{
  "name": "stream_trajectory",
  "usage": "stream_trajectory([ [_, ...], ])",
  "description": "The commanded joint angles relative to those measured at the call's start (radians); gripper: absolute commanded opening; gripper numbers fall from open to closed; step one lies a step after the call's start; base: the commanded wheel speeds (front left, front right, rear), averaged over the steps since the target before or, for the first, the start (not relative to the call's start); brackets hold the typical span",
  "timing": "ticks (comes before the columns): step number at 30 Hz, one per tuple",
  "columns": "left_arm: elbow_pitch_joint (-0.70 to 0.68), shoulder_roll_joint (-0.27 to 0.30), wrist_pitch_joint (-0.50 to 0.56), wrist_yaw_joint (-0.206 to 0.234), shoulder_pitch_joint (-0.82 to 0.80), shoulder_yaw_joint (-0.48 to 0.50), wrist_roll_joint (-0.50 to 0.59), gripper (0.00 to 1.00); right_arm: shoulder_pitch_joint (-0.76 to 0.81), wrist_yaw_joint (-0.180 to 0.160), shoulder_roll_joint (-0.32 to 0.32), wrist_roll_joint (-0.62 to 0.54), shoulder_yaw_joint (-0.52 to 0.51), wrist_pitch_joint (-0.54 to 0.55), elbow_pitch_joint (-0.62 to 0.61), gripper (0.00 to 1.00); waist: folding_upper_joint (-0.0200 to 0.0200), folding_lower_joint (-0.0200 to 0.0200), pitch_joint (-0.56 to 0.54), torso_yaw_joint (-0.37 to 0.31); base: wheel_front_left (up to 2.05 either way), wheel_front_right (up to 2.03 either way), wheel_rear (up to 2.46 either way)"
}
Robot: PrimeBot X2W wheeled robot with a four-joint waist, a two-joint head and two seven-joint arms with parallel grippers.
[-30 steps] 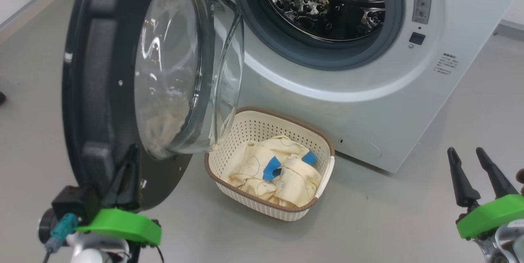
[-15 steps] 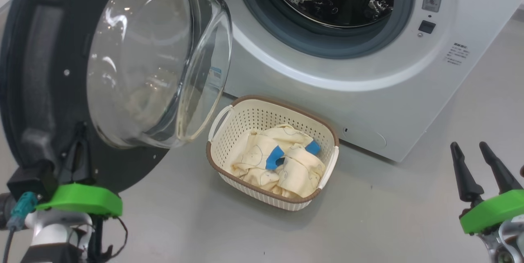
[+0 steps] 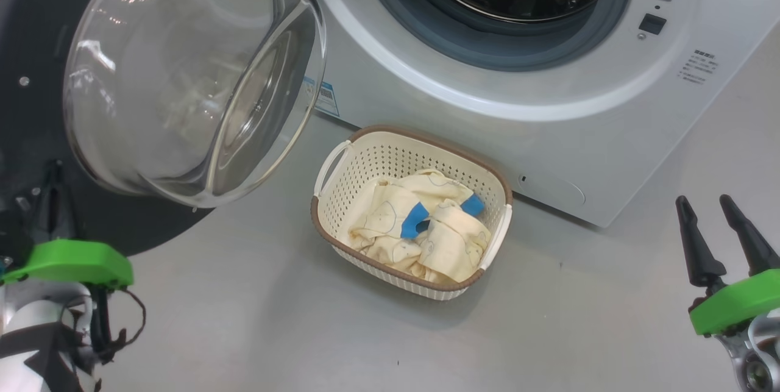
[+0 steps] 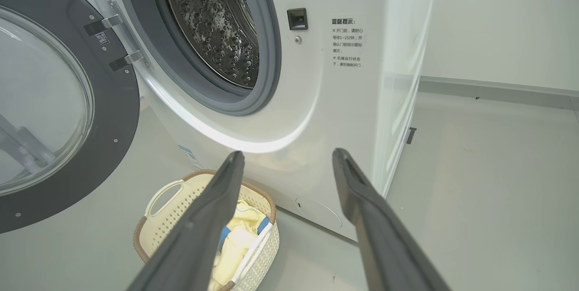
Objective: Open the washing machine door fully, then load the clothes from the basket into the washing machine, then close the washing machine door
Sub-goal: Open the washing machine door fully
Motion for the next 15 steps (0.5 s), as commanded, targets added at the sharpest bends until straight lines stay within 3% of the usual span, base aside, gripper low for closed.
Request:
stream_trajectory([
  [1, -0.004, 0.061, -0.01, 0.015, -0.056, 0.063, 0.005, 0.0, -0.028, 0.01, -0.04, 0.003, 0.01, -0.014, -0.03, 1.0, 0.0, 0.0, 0.0, 0.0, 0.0, 0.0, 0.0],
  [15, 0.128, 0.083, -0.014, 0.0, -0.148, 0.171, 0.057, 0.0, -0.035, 0.01, -0.061, 0.012, 0.021, -0.014, -0.035, 1.0, 0.0, 0.0, 0.032, 0.001, 0.0, 0.0, 0.0],
])
